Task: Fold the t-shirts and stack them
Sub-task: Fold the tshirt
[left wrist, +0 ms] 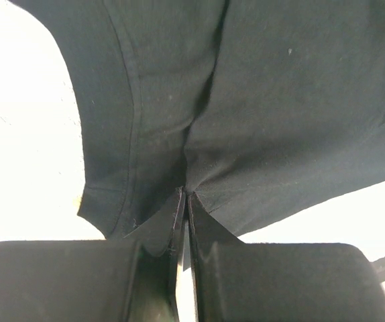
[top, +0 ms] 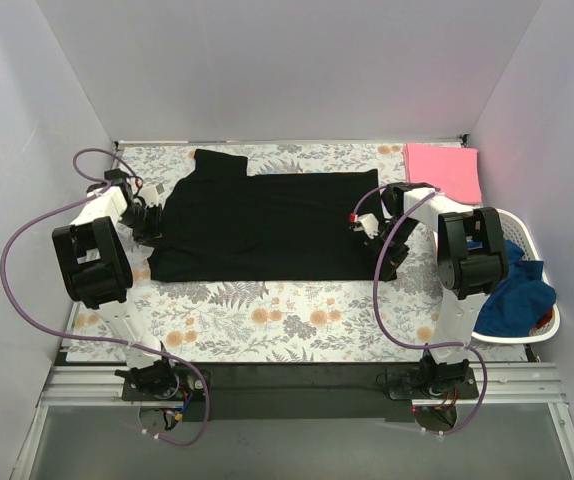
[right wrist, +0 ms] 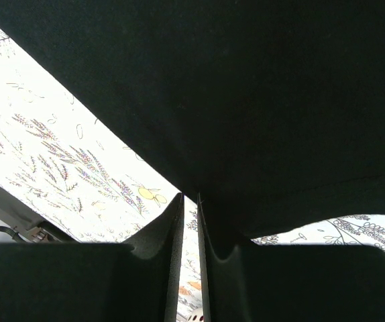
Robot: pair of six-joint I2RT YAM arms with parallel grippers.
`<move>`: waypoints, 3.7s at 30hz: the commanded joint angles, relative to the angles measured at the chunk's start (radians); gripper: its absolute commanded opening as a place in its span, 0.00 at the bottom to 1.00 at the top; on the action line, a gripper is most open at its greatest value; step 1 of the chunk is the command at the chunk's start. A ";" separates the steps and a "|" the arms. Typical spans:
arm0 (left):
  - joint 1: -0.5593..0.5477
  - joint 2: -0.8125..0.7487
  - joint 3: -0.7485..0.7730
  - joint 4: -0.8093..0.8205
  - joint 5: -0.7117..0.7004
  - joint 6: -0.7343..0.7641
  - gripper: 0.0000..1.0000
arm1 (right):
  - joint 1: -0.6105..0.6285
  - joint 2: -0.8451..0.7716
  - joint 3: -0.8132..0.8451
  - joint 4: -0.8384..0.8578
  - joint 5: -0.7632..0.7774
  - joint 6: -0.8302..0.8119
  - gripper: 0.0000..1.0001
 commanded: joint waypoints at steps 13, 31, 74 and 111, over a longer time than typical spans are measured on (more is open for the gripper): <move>-0.006 0.044 0.004 0.053 -0.009 0.037 0.20 | -0.001 -0.016 0.008 -0.018 0.025 -0.014 0.19; -0.024 -0.085 -0.026 -0.035 0.085 0.030 0.25 | -0.003 0.058 0.165 -0.043 -0.012 0.012 0.16; -0.061 0.245 0.674 0.139 0.244 -0.225 0.55 | -0.075 0.375 1.019 -0.001 0.006 0.078 0.47; -0.173 0.562 0.785 0.286 0.008 -0.262 0.58 | -0.151 0.515 0.745 0.429 -0.048 0.306 0.50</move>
